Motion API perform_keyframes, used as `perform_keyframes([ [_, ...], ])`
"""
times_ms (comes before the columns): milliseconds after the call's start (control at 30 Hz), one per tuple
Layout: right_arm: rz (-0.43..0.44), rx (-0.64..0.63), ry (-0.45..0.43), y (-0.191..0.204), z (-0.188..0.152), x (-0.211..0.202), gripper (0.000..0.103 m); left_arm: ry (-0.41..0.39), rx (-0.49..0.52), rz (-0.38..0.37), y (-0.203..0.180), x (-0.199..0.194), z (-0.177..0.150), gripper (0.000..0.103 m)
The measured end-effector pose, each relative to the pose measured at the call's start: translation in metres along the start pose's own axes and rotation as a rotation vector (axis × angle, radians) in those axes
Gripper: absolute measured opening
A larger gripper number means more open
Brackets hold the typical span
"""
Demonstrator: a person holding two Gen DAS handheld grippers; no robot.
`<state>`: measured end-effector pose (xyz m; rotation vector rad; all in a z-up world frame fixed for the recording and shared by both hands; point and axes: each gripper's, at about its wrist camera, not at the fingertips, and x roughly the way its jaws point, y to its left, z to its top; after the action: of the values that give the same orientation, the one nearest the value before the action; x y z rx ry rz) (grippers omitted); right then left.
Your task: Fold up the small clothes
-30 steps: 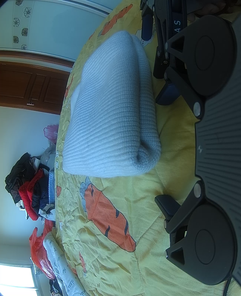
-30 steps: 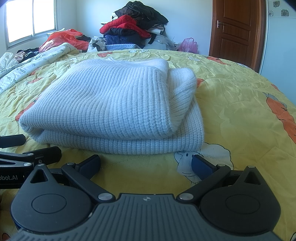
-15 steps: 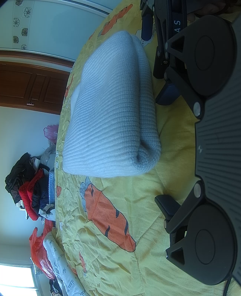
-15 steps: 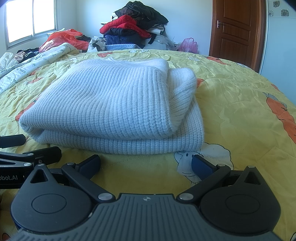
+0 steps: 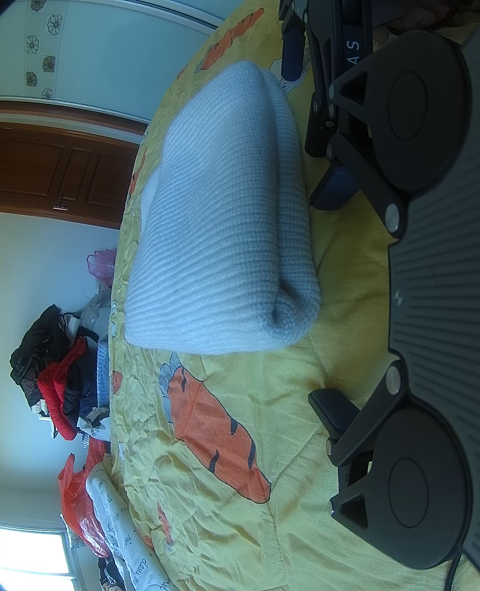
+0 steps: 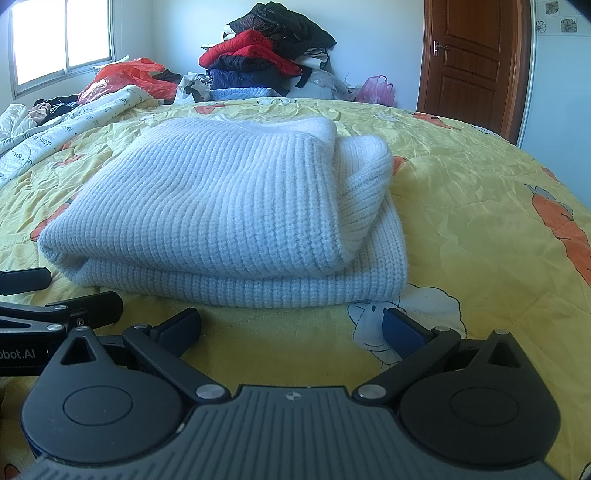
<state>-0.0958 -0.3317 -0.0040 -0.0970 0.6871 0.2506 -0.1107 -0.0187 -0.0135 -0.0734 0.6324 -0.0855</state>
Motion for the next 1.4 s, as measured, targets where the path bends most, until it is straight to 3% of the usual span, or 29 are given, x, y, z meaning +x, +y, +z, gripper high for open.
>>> perform_keyframes([
  [1400, 0.001, 0.0, 0.0, 0.0003, -0.0001, -0.0005, 0.103, 0.0, -0.007, -0.027, 0.0073, -0.0015, 0.0018, 0.103],
])
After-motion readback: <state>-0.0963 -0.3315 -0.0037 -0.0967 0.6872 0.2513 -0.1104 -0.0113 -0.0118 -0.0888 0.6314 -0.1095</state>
